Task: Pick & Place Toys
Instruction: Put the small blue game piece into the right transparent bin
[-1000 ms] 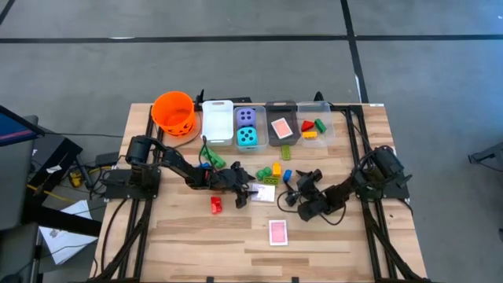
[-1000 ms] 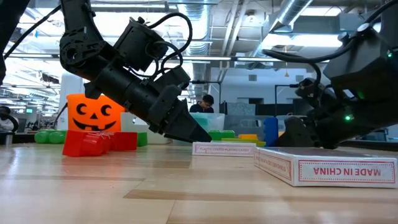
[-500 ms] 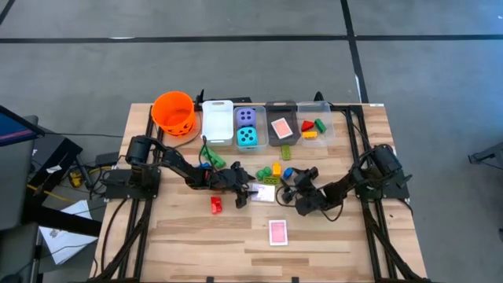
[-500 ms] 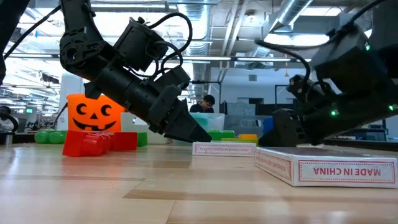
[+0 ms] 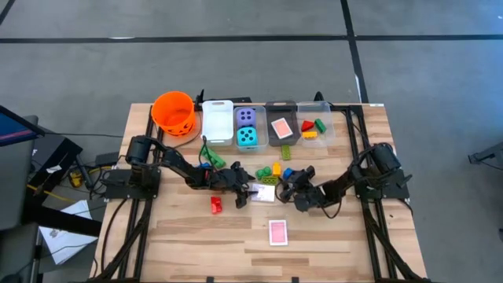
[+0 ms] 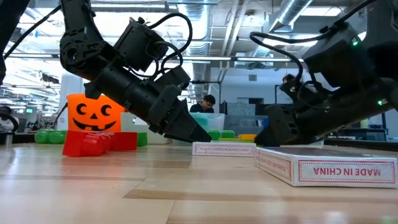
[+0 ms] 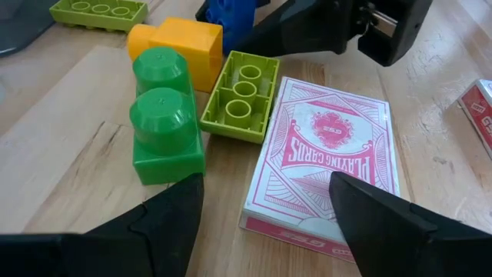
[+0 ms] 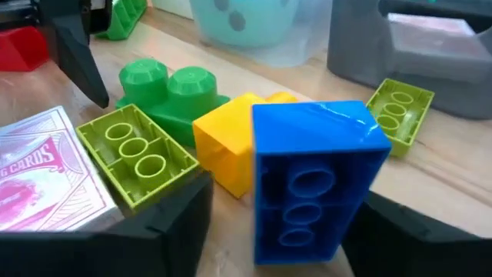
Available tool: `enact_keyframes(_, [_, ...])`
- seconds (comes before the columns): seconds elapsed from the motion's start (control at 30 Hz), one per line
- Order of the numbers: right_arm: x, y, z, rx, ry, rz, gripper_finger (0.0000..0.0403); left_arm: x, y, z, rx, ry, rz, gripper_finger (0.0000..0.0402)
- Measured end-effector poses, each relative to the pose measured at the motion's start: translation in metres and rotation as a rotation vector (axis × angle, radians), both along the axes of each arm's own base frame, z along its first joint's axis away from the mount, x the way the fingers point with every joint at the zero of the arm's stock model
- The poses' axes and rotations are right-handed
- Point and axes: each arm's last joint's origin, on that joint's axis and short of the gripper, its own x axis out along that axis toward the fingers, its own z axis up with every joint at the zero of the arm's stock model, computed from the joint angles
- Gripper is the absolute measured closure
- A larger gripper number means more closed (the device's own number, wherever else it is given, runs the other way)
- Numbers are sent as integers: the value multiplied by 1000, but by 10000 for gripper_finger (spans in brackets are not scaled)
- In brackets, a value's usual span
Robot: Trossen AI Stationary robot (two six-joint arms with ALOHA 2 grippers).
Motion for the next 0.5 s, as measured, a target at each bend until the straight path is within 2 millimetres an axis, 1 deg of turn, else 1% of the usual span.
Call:
enact_keyframes(0.17, [0, -1, 0, 3, 0, 0, 268, 0, 0, 0, 0, 0, 0, 128])
enact_keyframes(0.4, [-1, 6, 2, 5, -28, 12, 267, 0, 0, 0, 1, 0, 1, 128])
enact_keyframes(0.5, [0, 10, 12, -14, -87, -12, 267, 0, 0, 0, 2, 0, 4, 128])
